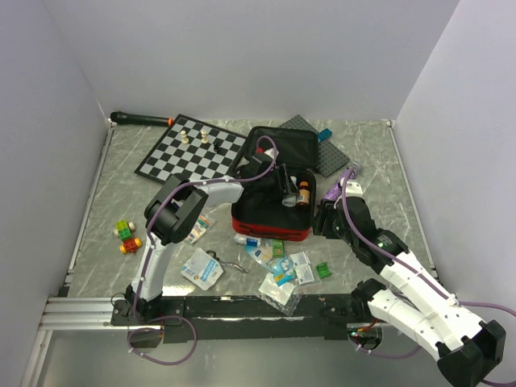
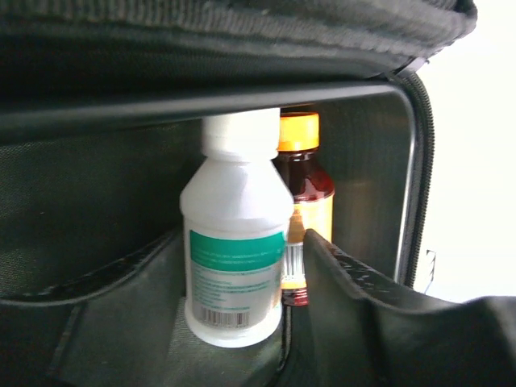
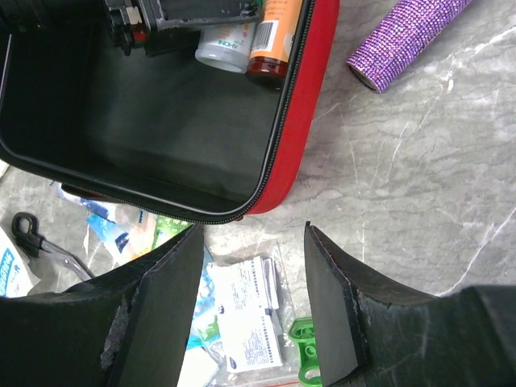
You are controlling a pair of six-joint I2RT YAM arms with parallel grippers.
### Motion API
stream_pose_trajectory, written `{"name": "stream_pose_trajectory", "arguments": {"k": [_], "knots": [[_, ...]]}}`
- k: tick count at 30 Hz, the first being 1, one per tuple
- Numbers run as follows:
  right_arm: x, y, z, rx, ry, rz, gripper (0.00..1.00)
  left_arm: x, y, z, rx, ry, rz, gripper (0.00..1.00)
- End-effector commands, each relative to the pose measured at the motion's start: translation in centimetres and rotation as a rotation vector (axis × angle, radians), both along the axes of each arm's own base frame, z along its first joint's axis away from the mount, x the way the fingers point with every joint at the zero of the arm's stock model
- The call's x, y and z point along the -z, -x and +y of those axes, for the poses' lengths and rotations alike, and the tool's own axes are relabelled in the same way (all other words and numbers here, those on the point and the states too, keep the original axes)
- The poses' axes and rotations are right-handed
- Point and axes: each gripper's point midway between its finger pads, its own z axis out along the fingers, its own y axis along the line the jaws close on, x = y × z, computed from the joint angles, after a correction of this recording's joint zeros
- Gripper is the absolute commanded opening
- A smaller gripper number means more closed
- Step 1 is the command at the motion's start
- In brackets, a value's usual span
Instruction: Organize the medicine kit
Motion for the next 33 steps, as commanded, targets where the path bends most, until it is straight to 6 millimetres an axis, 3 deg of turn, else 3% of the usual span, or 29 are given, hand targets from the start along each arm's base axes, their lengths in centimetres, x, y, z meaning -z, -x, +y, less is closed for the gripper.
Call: {"name": "stream_pose_trajectory", "arguments": {"k": [1,12,19,21,25,26,29,33], "knots": [[-1.9,-0.7,0.3,-0.002,-0.020,-0.042,0.60,-1.6,-1.4,-0.2,-0.028,0.019,-0.047,0.68],[-2.2,-0.9,0.5,-0.007,-0.029,-0.050,0.60,-2.5,-0.3,2.8,-0.050,-0.062,-0.053,0.79],[-2.5,-1.1,0.7,-0.004,-0.035,-0.054,0.60,-5.5,0.7,5.6,-0.048,-0.128,-0.097,0.81],[-2.4,-1.0,0.6,-0.004,-0.036,-0.055,0.60,-7.7,1.4,6.8,-0.054,-0.136,-0.137,0.82],[-2.2,-0.9,0.6,-0.007,-0.041,-0.056,0.60,-11.9,3.5,10.4,-0.118,-0.143,-0.231,0.85],[-2.0,-0.9,0.7,-0.010,-0.043,-0.052,0.60,-13.9,4.3,11.7,-0.143,-0.135,-0.274,0.85],[-1.4,-0.9,1.0,-0.017,-0.047,-0.037,0.60,-14.1,6.9,15.1,-0.201,-0.206,-0.311,0.84],[-0.6,-0.9,1.2,-0.023,-0.052,-0.025,0.60,-10.6,11.7,19.3,-0.297,-0.318,-0.286,0.77]]}}
